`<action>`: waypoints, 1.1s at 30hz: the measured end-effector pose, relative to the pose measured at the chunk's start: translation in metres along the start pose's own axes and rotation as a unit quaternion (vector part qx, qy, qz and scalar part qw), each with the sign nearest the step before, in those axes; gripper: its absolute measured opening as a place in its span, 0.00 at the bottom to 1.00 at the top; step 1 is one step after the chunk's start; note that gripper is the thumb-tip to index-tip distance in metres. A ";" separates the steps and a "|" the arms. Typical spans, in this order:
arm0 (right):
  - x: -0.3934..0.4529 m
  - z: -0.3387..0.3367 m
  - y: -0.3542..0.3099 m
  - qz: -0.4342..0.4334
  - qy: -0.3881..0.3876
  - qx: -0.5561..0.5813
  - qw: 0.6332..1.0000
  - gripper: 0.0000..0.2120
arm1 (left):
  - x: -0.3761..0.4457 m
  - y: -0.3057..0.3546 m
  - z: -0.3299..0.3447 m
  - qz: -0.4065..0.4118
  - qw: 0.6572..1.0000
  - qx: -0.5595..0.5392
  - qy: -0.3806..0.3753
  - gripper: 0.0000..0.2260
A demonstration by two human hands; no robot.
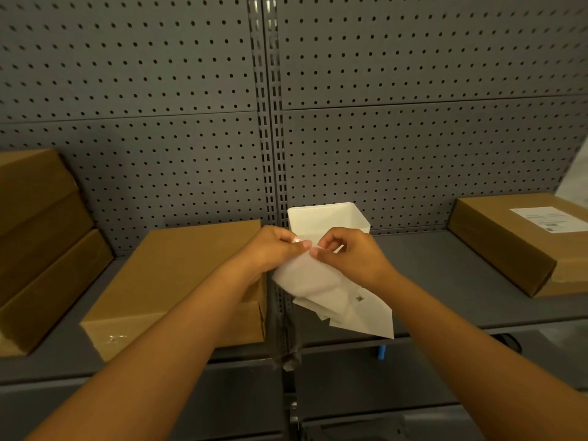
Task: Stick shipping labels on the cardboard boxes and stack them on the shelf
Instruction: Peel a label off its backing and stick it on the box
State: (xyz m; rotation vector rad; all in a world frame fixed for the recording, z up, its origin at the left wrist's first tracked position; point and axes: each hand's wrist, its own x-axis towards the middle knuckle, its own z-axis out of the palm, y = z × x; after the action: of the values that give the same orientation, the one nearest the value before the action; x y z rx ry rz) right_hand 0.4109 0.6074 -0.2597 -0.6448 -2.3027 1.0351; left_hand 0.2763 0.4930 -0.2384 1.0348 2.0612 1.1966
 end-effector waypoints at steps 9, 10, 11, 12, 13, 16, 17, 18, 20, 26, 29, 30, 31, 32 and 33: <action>-0.002 -0.004 0.001 0.107 -0.053 0.068 0.991 0.06 | 0.002 -0.001 0.005 0.013 0.997 0.042 -0.057 0.07; -0.002 -0.005 0.002 0.116 -0.052 0.080 0.989 0.06 | 0.003 0.000 0.006 0.017 0.997 0.044 -0.059 0.06; -0.003 -0.006 0.002 0.126 -0.053 0.091 0.987 0.06 | 0.004 0.001 0.008 0.020 0.997 0.049 -0.059 0.06; -0.003 -0.007 0.002 0.134 -0.054 0.098 0.985 0.07 | 0.005 0.002 0.009 0.023 0.996 0.056 -0.058 0.06; -0.003 -0.008 0.003 0.139 -0.054 0.100 0.984 0.07 | 0.006 0.003 0.011 0.025 0.996 0.063 -0.059 0.05; -0.004 -0.011 0.008 0.148 -0.039 0.072 0.986 0.08 | 0.009 0.005 0.019 0.025 0.995 0.068 -0.067 0.05; -0.004 -0.012 0.010 0.150 -0.034 0.066 0.986 0.09 | 0.009 0.006 0.022 0.026 0.995 0.064 -0.071 0.05; -0.005 -0.013 0.012 0.151 -0.030 0.067 0.986 0.10 | 0.009 0.007 0.024 0.028 0.995 0.064 -0.073 0.06; -0.006 -0.014 0.014 0.152 -0.024 0.076 0.985 0.11 | 0.010 0.009 0.027 0.031 0.994 0.073 -0.078 0.05; -0.005 -0.013 0.015 0.124 -0.025 0.098 0.987 0.07 | 0.011 0.010 0.025 0.017 0.997 0.042 -0.054 0.07; -0.003 -0.011 0.010 0.112 -0.026 0.090 0.989 0.09 | 0.011 0.008 0.023 0.031 0.999 0.020 -0.028 0.04; -0.003 -0.010 0.009 0.110 -0.022 0.089 0.990 0.10 | 0.011 0.008 0.022 0.035 0.999 0.020 -0.027 0.03; -0.002 -0.010 0.007 0.109 -0.017 0.089 0.990 0.10 | 0.011 0.009 0.021 0.038 0.999 0.022 -0.029 0.03; -0.001 -0.010 0.006 0.108 -0.013 0.090 0.990 0.10 | 0.011 0.009 0.020 0.040 0.998 0.026 -0.031 0.02; 0.000 -0.010 0.005 0.108 -0.010 0.090 0.990 0.10 | 0.010 0.009 0.019 0.044 0.998 0.032 -0.033 0.02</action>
State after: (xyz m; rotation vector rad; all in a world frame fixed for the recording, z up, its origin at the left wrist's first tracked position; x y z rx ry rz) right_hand 0.4179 0.6154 -0.2577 -0.8239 -2.1583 1.3376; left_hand 0.2877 0.5129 -0.2397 1.1896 2.0321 1.1299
